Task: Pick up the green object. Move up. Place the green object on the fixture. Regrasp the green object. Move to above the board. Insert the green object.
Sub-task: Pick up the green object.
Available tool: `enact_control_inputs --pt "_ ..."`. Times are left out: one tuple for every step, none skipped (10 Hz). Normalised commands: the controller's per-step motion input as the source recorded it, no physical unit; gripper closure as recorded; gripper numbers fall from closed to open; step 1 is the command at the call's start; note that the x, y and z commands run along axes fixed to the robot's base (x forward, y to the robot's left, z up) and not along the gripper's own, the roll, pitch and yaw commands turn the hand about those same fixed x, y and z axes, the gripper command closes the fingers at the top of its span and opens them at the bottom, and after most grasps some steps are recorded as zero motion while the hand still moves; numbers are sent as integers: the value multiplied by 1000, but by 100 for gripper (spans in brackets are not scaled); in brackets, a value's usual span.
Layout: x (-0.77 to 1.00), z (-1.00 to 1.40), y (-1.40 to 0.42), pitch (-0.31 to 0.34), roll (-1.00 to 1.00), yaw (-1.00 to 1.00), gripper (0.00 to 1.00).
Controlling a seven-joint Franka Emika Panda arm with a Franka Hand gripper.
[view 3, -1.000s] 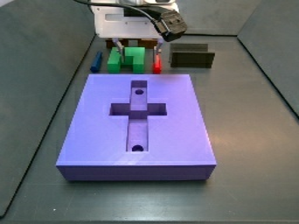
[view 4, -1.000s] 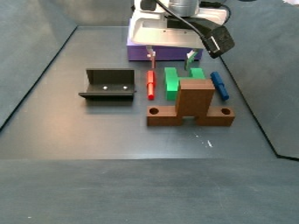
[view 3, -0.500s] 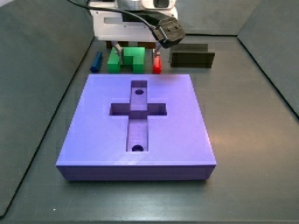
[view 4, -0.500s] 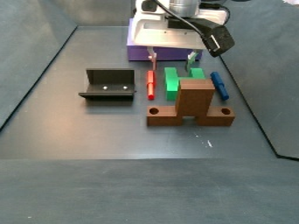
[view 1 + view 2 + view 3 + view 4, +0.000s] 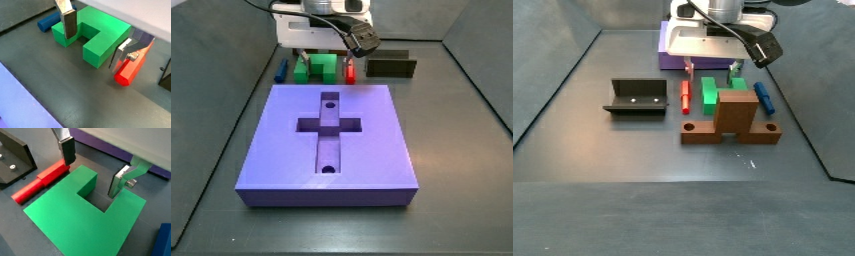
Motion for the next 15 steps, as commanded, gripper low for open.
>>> enact_control_inputs --pt "0 -200 23 0 191 29 0" --pt "0 -174 20 9 206 23 0" --pt "0 -191 29 10 217 14 0" --pt "0 -191 40 14 223 14 0" --pt "0 -143 29 17 216 14 0" --pt "0 -111 0 21 200 11 0" --pt "0 -57 0 24 160 11 0" --pt "23 -60 0 23 161 0 0" --pt "69 -46 0 27 180 0 0" --pt "83 -74 0 26 184 0 0" --pt "100 -100 0 44 210 -46 0" --pt "91 -91 0 54 213 -86 0" --pt "11 -26 0 40 141 -120 0" --pt "0 -71 0 23 133 -120 0" --pt "0 -63 0 17 106 -126 0"
